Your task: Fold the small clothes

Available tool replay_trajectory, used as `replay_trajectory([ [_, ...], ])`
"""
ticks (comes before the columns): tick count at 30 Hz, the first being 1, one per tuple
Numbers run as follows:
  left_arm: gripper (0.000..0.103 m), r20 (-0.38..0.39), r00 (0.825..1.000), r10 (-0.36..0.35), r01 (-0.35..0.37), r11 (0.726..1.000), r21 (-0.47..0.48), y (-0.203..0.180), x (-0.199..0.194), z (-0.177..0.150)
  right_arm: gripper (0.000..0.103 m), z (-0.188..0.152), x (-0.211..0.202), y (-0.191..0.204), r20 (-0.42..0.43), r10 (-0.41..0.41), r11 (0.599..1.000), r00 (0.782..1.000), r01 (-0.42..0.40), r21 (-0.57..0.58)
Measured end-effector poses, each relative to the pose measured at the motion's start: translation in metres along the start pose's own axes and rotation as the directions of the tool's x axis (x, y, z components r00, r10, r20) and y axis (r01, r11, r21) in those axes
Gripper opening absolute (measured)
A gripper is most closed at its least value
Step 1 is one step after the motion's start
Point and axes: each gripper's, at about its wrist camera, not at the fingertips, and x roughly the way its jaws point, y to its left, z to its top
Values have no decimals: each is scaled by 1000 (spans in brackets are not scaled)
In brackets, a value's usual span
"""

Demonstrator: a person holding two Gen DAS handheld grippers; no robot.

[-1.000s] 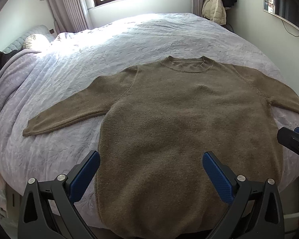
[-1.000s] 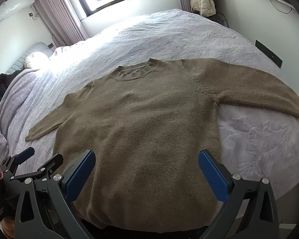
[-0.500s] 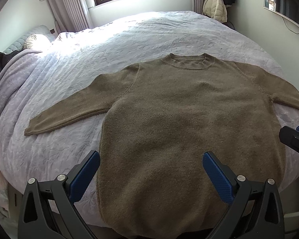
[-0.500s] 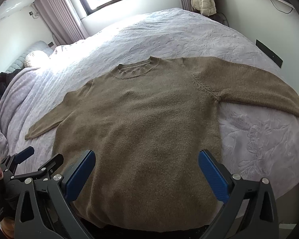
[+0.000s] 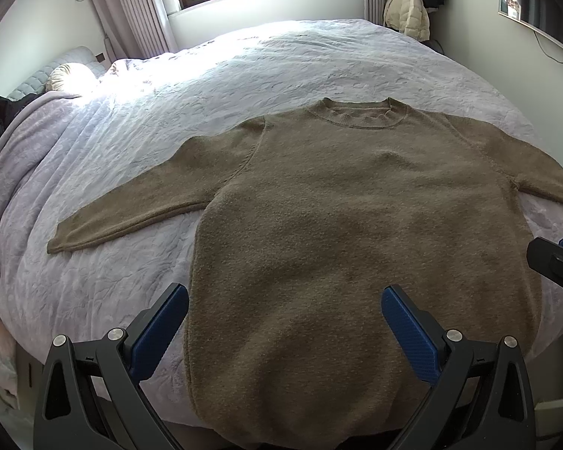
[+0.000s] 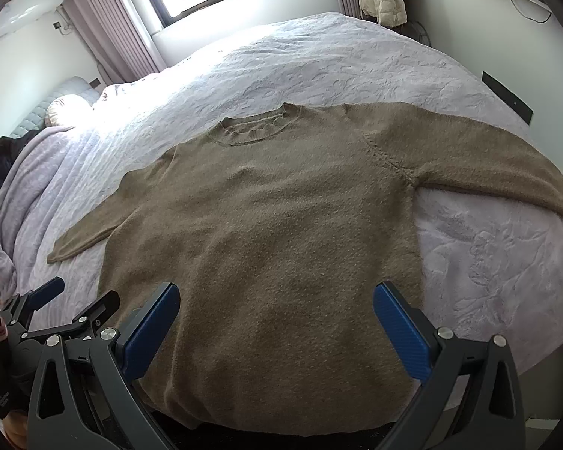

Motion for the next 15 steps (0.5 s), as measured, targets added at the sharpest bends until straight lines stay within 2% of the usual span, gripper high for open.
replay_trajectory([
  [8,103,30,998,62,-63,998,22,-1,-1,-2,103,0,4,0,-6,-10,1000,1000,10,-2],
  [15,103,47,997,60,-61,998,25,2,-2,0,103,1,6,2,-13,-25,1000,1000,25,-4],
])
